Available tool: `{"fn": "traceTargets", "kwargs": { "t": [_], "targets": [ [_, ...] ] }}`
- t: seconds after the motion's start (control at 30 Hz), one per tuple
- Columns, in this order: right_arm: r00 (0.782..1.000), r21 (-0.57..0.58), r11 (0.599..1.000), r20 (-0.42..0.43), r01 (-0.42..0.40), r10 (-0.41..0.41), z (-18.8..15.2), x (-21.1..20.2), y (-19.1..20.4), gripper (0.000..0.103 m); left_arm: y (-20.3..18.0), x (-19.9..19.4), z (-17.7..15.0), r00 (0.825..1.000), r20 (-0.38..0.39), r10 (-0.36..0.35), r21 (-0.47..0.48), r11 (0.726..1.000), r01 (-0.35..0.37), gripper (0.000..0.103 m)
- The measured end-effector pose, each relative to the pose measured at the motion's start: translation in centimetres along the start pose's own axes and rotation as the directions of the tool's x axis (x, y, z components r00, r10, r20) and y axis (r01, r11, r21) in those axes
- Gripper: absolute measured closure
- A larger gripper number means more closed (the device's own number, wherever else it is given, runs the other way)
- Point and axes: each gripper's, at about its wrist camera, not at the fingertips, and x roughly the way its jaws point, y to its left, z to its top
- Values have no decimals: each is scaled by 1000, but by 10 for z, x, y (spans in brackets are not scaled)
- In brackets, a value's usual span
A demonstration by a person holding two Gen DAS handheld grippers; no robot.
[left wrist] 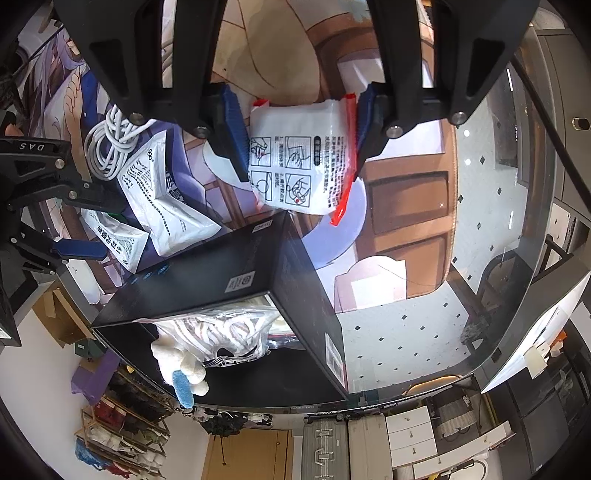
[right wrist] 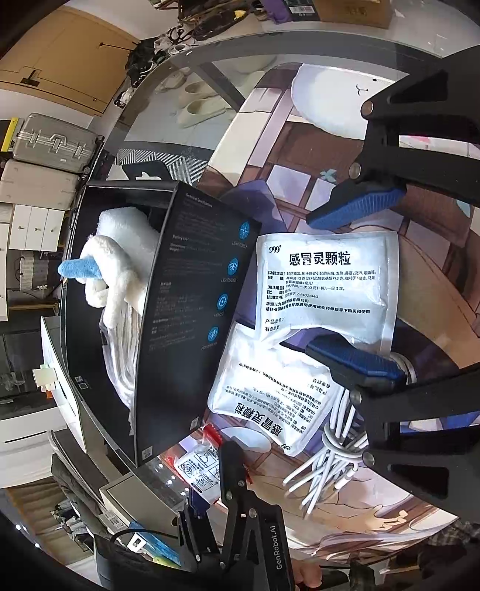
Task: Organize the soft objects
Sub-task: 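Grasp the white printed medicine sachet with the right gripper while the left holds its sachet, then carry the sachet over the black box with the right gripper while the left carries its sachet there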
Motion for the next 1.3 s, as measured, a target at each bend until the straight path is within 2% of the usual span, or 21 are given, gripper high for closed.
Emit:
{"fn": "traceTargets", "kwargs": {
  "t": [0.03, 0.2, 0.43, 0.57, 0.8, 0.93, 1.3],
  "targets": [
    [1000, -4, 1000, -3, -1, 0, 1, -1, 0, 53, 0, -1, -1, 1000, 1, -2, 0, 1000, 2, 56],
    [1000, -38, 999, -16, -16, 16, 2, -7, 5, 68, -2, -1, -2, 1000, 5, -9, -6, 1000, 9, 56],
    [999, -67, 998, -43, -12, 9, 3, -13, 10, 76, 0, -3, -2, 1000, 6, -28, -12, 1000, 28, 57],
    [999, -37, 999, -47, -25, 23, 6, -13, 1, 77, 2, -7, -2, 999, 16, -29, -22, 999, 30, 57],
    [1000, -29, 1000, -25, 0, -1, 3, -27, -4, 77, 0, -14, -2, 999, 29, -32, -20, 999, 32, 58],
    [1000, -20, 1000, -11, 13, -13, 3, -36, -4, 77, 3, -21, 1, 997, 36, -63, -35, 997, 65, 58],
    [999, -52, 998, 27, 36, -35, 18, -68, 4, 77, 12, -47, 11, 996, 85, -14, -23, 1000, 16, 58]
  ]
}}
